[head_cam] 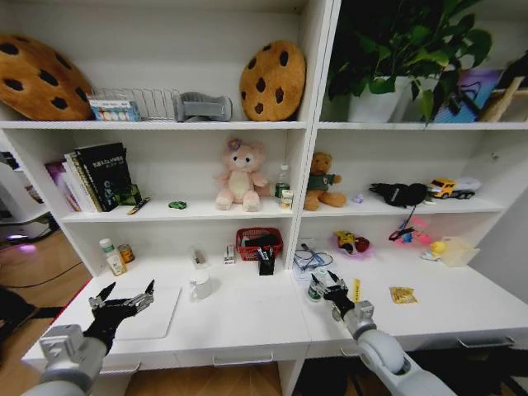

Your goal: Organize the objects on the table.

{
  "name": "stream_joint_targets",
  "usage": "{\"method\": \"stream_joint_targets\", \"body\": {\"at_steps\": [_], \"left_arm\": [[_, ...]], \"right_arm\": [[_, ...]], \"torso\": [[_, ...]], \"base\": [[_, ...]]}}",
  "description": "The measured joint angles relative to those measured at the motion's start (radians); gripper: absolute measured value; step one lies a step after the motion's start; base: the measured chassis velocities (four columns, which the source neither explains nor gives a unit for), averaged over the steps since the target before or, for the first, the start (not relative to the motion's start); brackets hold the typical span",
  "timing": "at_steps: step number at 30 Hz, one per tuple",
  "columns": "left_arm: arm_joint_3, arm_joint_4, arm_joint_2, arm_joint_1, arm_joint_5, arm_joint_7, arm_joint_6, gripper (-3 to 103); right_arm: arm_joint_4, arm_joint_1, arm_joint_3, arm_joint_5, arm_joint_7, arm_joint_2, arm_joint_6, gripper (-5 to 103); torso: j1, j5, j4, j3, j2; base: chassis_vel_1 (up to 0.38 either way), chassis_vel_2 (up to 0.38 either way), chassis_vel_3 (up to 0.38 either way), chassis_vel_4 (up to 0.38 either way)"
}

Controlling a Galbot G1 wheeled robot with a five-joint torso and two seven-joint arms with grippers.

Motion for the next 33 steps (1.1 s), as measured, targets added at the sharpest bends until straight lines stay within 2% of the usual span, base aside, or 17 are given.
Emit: {"method": "stream_joint_targets", "body": {"at_steps": [1, 5, 10, 16, 18, 19, 21, 22, 24, 25, 26, 30, 31, 33], "left_arm": [[0.0, 0.0, 0.0, 0.0, 0.0, 0.0, 0.0, 100], [0.0, 0.0, 0.0, 0.0, 0.0, 0.0, 0.0, 100], [0.0, 0.0, 0.0, 0.0, 0.0, 0.0, 0.0, 100], [0.0, 0.0, 0.0, 0.0, 0.0, 0.0, 0.0, 100], [0.0, 0.0, 0.0, 0.0, 0.0, 0.0, 0.0, 100], [0.0, 0.0, 0.0, 0.0, 0.0, 0.0, 0.0, 100], [0.0, 0.0, 0.0, 0.0, 0.0, -0.001, 0.0, 100], [0.0, 0.0, 0.0, 0.0, 0.0, -0.001, 0.0, 100], [0.0, 0.0, 0.0, 0.0, 0.0, -0.001, 0.0, 100], [0.0, 0.0, 0.0, 0.0, 0.0, 0.0, 0.0, 100], [0.0, 0.0, 0.0, 0.0, 0.0, 0.0, 0.0, 100], [0.0, 0.0, 0.0, 0.0, 0.0, 0.0, 0.0, 100], [0.0, 0.0, 0.0, 0.0, 0.0, 0.0, 0.0, 100], [0.0, 0.0, 0.0, 0.0, 0.0, 0.0, 0.0, 100]], "right_arm": [[0.0, 0.0, 0.0, 0.0, 0.0, 0.0, 0.0, 57], [0.013, -0.013, 0.002, 0.004, -0.005, 0.0, -0.002, 36], [0.022, -0.025, 0.007, 0.005, -0.006, 0.003, -0.002, 25], [0.065, -0.054, 0.034, 0.014, 0.002, -0.006, -0.008, 25], [0.173, -0.109, 0.076, 0.036, 0.036, -0.02, -0.033, 25], [0.173, -0.109, 0.076, 0.036, 0.036, -0.02, -0.033, 25], [0.341, -0.256, 0.166, 0.046, 0.075, -0.018, -0.063, 25], [0.341, -0.256, 0.166, 0.046, 0.075, -0.018, -0.063, 25], [0.458, -0.449, 0.238, 0.006, 0.082, 0.017, -0.059, 25], [0.488, -0.533, 0.263, -0.023, 0.074, 0.036, -0.042, 25], [0.488, -0.533, 0.263, -0.023, 0.074, 0.036, -0.042, 25], [0.487, -0.821, 0.346, -0.212, -0.01, 0.125, 0.135, 25], [0.487, -0.821, 0.346, -0.212, -0.01, 0.125, 0.135, 25], [0.441, -0.932, 0.374, -0.3, -0.051, 0.17, 0.252, 25]], "torso": [[0.0, 0.0, 0.0, 0.0, 0.0], [0.0, 0.0, 0.0, 0.0, 0.0], [0.0, 0.0, 0.0, 0.0, 0.0], [0.0, 0.0004, 0.0002, 0.0, 0.0], [0.0, 0.0004, 0.0001, 0.0, 0.0], [0.0, 0.0004, 0.0001, 0.0, 0.0], [0.0, -0.0005, 0.0004, 0.0, 0.0], [0.0, -0.0005, 0.0004, 0.0, 0.0], [0.0, -0.0002, 0.0, 0.0, 0.0], [0.0, 0.0001, -0.0002, 0.0, 0.0], [0.0, 0.0001, -0.0002, 0.0, 0.0], [0.0, -0.0002, -0.0003, 0.0, 0.0], [0.0, -0.0002, -0.0003, 0.0, 0.0], [0.0, -0.0001, -0.0002, 0.0, 0.0]], "base": [[0.0, 0.0, 0.0, 0.0], [0.0, 0.0, 0.0, 0.0], [0.0, 0.0, 0.0, 0.0], [0.0, 0.0, 0.0, 0.0], [0.0, 0.0, 0.0, 0.0], [0.0, 0.0, 0.0, 0.0], [0.0, 0.0, 0.0, 0.0], [0.0, 0.0, 0.0, 0.0], [0.0, 0.0, 0.0, 0.0], [0.0, 0.0, 0.0, 0.0], [0.0, 0.0, 0.0, 0.0], [0.0, 0.0, 0.0, 0.0], [0.0, 0.0, 0.0, 0.0], [0.0, 0.0, 0.0, 0.0]]}}
